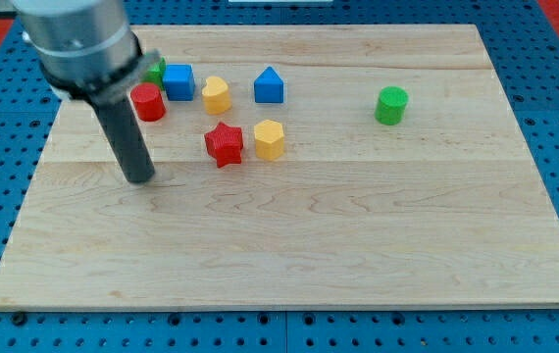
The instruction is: Slightly push the yellow hexagon upwards
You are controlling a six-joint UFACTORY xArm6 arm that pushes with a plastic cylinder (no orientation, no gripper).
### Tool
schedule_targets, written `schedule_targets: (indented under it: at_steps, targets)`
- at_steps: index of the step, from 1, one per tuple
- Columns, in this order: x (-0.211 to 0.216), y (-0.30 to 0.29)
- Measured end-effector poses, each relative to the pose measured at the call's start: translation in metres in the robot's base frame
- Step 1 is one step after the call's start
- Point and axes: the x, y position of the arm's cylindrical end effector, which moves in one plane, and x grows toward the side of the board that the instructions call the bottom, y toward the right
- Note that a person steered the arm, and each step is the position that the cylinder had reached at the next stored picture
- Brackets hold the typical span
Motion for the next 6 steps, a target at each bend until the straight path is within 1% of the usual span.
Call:
schedule_targets:
  at_steps: [1,2,3,4,5,6]
  targets:
    - [-0.009,0.073]
    - [-0.004,0.172]
    - [0.026,0.191]
    - [-0.014,0.198]
    - [-0.038,0.216]
    - [-0.007,0.198]
